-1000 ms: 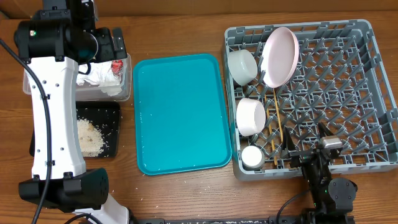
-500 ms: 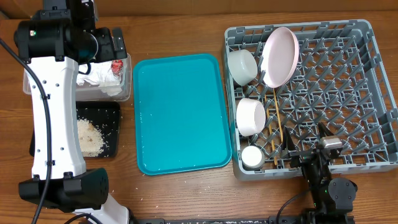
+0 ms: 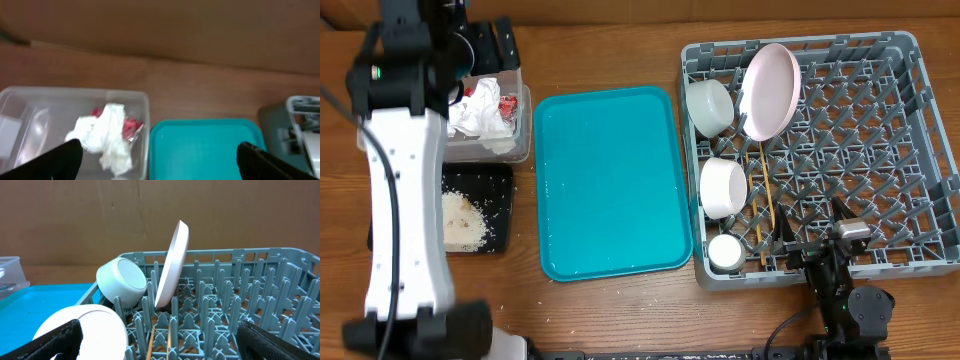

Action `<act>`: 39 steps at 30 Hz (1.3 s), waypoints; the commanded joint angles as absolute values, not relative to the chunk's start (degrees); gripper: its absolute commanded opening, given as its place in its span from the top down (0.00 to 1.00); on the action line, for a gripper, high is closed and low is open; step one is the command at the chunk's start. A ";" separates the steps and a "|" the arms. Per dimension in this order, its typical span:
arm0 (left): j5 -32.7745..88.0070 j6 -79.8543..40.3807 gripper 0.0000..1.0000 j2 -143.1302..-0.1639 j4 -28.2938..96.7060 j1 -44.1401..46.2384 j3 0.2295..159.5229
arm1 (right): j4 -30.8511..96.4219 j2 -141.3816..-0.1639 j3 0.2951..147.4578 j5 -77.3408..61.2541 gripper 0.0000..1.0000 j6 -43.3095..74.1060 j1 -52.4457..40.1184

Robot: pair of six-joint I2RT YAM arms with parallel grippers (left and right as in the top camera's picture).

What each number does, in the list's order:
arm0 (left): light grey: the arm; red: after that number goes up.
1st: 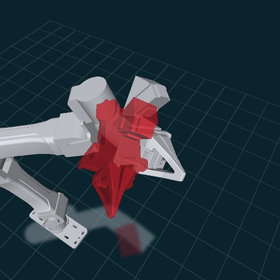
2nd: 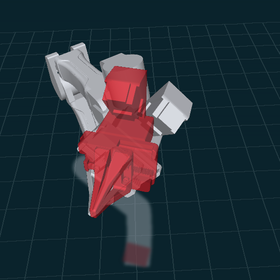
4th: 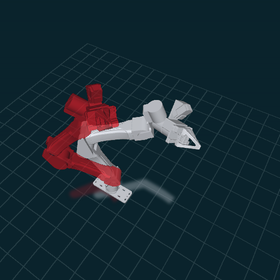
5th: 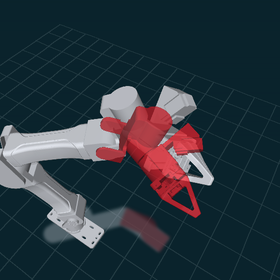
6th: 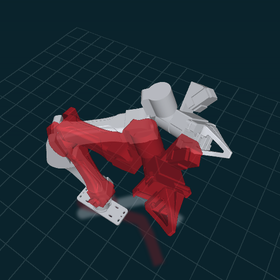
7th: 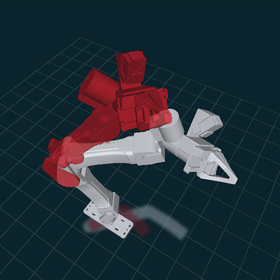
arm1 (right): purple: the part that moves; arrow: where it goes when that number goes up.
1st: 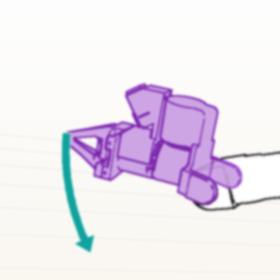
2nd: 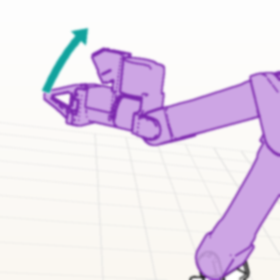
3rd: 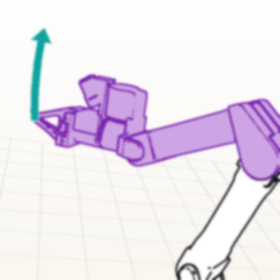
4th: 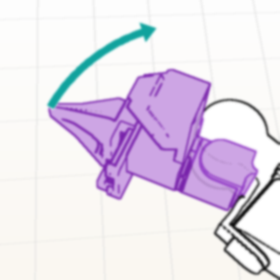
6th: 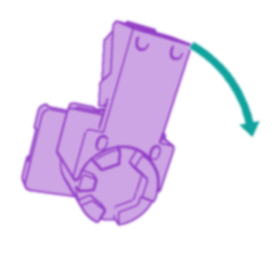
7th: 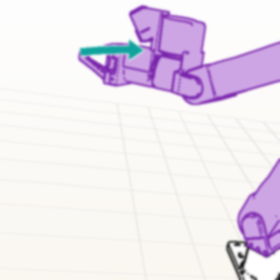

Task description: Sort waste into correct bins and load items into the dishwasher

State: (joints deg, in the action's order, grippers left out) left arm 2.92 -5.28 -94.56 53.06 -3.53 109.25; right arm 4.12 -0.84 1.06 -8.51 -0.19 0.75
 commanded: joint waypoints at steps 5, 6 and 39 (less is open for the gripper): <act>7.42 2.26 0.00 -68.84 33.71 -3.73 75.79 | 3.92 -0.16 0.45 -7.77 0.00 0.03 0.82; 7.42 2.79 0.00 -65.30 30.92 -3.75 70.57 | 3.92 -0.16 0.45 -7.79 0.00 0.03 0.82; 5.37 3.46 0.00 -0.16 3.99 -3.40 0.27 | 3.92 -0.16 0.45 -7.77 0.00 0.03 0.82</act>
State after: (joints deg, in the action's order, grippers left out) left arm 5.76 2.13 -1.06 3.84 -3.51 0.67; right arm 4.12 -0.73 1.06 -8.49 -0.19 0.75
